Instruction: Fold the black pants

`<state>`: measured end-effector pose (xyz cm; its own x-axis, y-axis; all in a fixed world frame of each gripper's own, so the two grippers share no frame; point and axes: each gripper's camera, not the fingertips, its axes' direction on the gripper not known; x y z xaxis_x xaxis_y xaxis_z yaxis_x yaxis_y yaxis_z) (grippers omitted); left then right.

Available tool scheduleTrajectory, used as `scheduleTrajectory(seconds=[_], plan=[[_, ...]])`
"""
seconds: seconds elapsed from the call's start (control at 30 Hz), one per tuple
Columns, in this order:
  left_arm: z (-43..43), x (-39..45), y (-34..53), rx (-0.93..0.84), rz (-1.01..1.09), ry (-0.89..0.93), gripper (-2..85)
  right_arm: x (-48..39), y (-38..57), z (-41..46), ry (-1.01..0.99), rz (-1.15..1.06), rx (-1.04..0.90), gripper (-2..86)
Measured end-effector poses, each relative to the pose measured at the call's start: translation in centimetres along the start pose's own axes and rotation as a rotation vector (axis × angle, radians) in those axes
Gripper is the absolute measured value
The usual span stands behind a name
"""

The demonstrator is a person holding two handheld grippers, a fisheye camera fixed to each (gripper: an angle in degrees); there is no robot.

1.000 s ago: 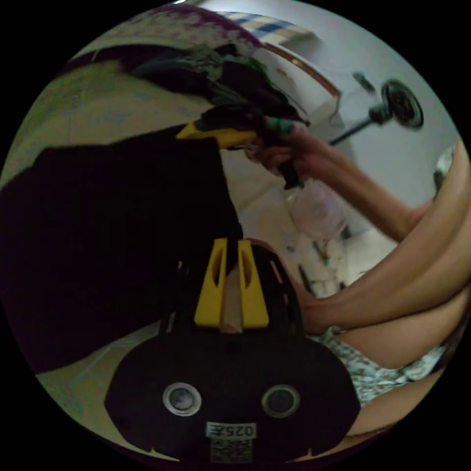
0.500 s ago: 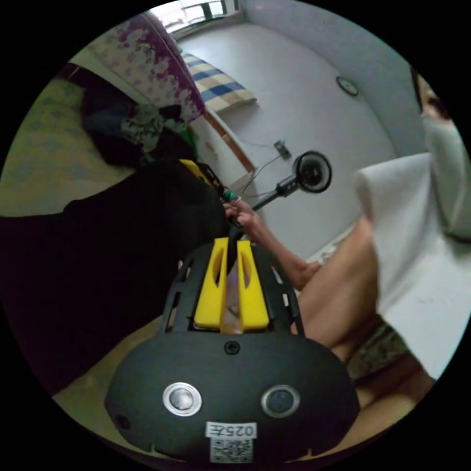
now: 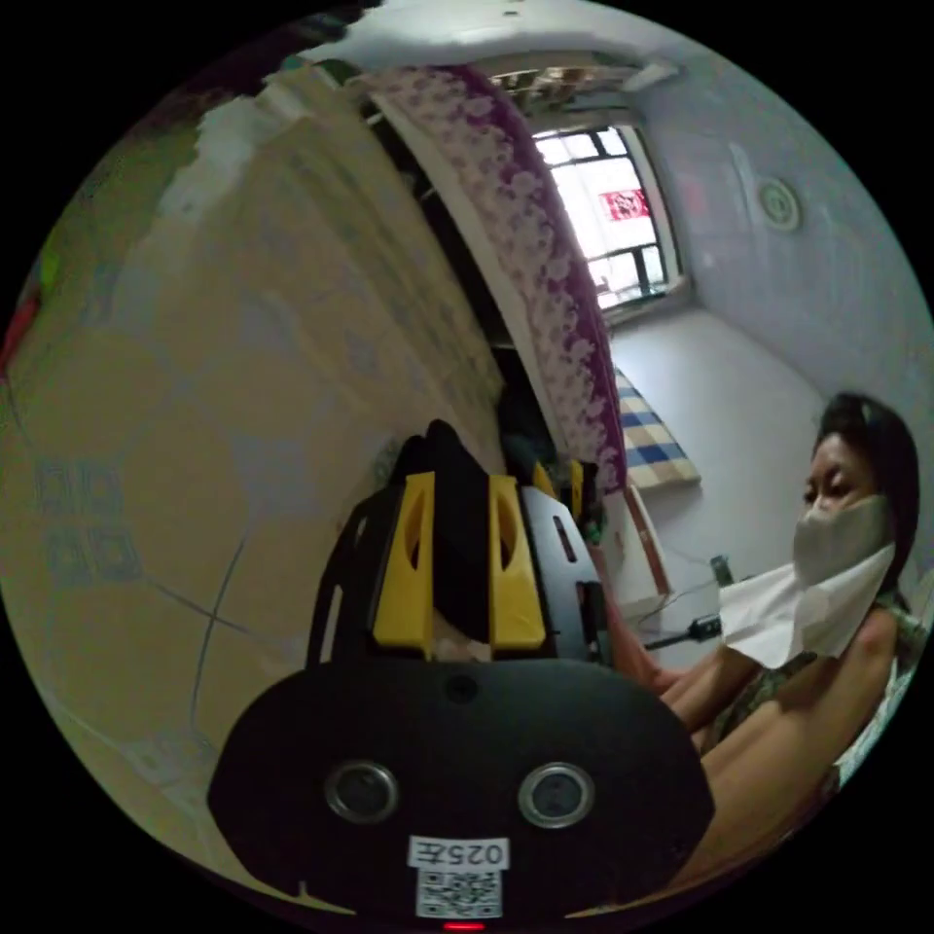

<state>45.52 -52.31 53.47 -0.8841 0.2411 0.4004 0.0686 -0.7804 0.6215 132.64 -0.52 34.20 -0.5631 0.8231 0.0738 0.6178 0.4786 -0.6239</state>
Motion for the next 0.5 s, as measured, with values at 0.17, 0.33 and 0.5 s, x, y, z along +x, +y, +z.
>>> scheduleTrajectory(seconds=[0.17, 0.33, 0.5], plan=[[5.2, 9.5, -3.7, -0.227, 0.335, -0.030, 4.3, -3.5, 10.0, -1.1, 0.421, -0.221, 0.090, 6.8], [13.0, 10.2, -3.7, -0.549, 0.570, -0.467, 3.9, 4.7, 16.9, 9.8, 0.988, -0.320, -0.298, -0.3], [10.9, 9.4, -4.6, -0.457, 0.549, -0.423, -0.2, 10.2, 17.7, 13.5, 1.108, -0.383, -0.296, -0.7]])
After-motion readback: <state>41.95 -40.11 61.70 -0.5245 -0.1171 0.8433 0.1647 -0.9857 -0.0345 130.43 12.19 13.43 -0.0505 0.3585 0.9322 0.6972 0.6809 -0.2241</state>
